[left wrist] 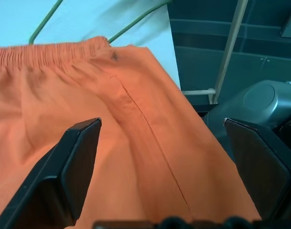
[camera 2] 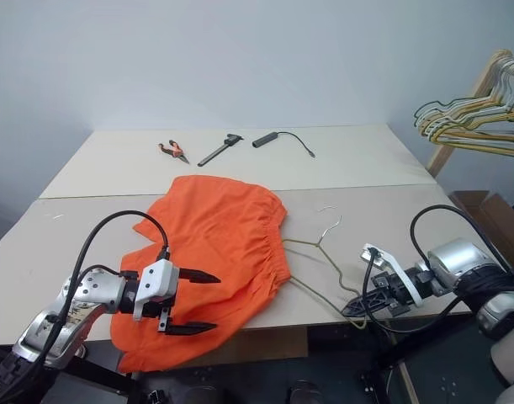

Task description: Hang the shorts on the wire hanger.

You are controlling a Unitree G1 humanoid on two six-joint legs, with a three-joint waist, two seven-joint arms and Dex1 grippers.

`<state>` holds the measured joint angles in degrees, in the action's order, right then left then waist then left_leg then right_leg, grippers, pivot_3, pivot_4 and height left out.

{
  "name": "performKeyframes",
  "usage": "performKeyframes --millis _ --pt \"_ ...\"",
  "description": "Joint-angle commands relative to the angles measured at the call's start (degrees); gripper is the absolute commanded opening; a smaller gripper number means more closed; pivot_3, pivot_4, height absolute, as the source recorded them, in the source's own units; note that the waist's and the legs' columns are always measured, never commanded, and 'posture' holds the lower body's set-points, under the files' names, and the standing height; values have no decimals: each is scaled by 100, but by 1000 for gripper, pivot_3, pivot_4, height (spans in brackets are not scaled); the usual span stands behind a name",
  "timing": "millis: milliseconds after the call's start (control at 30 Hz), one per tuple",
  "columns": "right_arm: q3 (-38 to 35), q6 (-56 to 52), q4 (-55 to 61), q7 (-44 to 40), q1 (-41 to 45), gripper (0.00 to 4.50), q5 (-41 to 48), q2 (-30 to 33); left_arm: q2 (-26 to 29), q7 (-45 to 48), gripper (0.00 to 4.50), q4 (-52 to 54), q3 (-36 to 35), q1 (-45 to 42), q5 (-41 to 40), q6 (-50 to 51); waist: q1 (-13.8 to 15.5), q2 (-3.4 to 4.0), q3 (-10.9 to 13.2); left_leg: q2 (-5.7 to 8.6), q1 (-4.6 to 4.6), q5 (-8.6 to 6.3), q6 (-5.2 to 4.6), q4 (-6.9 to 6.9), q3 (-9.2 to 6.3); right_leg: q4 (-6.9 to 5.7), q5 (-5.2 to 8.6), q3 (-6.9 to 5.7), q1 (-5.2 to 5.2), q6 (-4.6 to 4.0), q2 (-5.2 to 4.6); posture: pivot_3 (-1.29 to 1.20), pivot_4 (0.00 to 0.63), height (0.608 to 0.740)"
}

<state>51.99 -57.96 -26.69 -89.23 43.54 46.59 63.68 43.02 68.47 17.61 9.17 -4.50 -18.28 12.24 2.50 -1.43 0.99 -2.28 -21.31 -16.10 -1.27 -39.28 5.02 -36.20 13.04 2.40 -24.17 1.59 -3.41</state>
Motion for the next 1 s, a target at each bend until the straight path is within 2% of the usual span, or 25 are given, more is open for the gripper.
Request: performKeyframes --millis 33,133,433,567,700,900,1000 --pt "70 84 -182 -327 266 0 177 19 -4 -38 4482 170 -65 2 -52 -120 -7 -1 0 0 1 0 0 -1 0 0 0 0 1 0 0 78 0 740" --pt "49 -86 -690 -327 415 0 33 -274 -91 -37 4482 104 60 19 -52 -79 -43 -1 -1 -4 7 0 0 -2 3 -1 -2 2 4 -4 4 77 0 740" --pt "-35 -36 -610 -327 312 0 9 -246 -320 -529 4482 -334 320 -125 591 -210 -15 3 -3 -4 2 0 0 -4 2 -2 -3 0 2 -6 4 63 0 740" --pt "-178 -52 -601 -327 235 0 -14 -290 -872 -1342 4482 -496 266 -450 743 348 3 2 -3 -3 0 0 0 -6 0 -2 -4 0 3 -5 4 58 0 740" --pt "-233 -41 -604 -327 168 0 -78 -303 -1296 -1873 4482 -698 339 -621 1049 180 8 2 -4 -2 -4 0 -1 -8 -4 -1 -6 0 1 -3 4 55 0 740" --pt "-321 -158 -667 -327 123 0 -76 -321 -842 -1642 4482 -808 1093 -444 1805 412 -32 9 -9 -1 -2 -1 -1 -7 -1 -3 -6 2 1 -5 6 49 0 740" --pt "-393 -249 -796 -327 165 0 -62 -388 -722 -1646 4482 -843 1248 -372 1984 456 -24 13 -21 -2 4 -1 -1 -8 -2 -2 -6 1 8 -5 5 50 0 740"
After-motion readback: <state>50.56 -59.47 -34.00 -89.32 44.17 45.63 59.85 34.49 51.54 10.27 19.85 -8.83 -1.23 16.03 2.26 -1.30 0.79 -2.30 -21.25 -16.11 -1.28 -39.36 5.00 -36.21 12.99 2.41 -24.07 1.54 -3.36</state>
